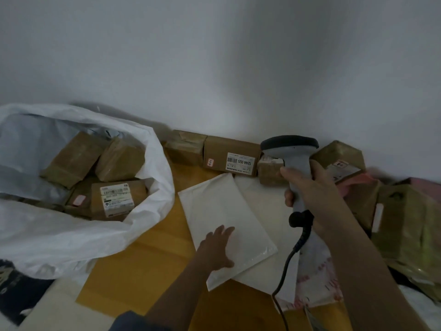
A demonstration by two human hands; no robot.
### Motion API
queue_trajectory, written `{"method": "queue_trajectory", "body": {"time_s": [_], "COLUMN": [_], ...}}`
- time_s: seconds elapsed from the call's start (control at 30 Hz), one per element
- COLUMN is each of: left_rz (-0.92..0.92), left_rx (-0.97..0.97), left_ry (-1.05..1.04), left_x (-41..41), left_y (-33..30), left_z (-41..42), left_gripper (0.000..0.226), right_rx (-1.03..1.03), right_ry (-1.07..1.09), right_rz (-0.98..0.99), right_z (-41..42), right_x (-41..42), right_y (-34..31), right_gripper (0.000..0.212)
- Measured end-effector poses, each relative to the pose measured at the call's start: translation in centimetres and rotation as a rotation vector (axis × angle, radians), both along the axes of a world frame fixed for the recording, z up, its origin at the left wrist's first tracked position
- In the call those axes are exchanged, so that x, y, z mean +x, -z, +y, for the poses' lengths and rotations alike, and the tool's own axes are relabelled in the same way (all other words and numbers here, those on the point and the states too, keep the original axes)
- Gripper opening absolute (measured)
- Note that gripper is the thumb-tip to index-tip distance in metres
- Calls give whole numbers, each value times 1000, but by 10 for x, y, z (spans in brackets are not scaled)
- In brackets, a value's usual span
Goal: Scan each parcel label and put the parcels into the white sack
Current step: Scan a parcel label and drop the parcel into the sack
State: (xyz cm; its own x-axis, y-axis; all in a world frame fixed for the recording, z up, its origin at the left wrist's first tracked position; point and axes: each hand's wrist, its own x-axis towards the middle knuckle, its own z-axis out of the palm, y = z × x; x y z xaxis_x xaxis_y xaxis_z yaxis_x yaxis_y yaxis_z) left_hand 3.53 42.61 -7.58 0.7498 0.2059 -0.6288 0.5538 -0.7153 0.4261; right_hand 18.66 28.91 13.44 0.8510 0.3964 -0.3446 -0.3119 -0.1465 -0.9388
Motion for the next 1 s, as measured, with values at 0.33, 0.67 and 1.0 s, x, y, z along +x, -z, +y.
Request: {"method": "queue_trajectory", "body": {"time_s": [0.33, 0.67, 1.0], "left_rz": [217, 70, -647], "left_rx": [255, 39, 193], "left_ry": [200, -73, -408], "left_x": [13, 15, 11], "left_y": [35, 26, -108], "left_z": [-24, -17, 32], "left_gripper": [112, 82, 55], "right_rx": [-4, 11, 148], "right_ry": [58, 140, 295], "right_rz": [84, 97, 159], "right_z": [-14, -44, -35], "right_x": [44, 51, 24], "right_y": [37, 30, 18], "right_gripper": [13, 22, 24]}}
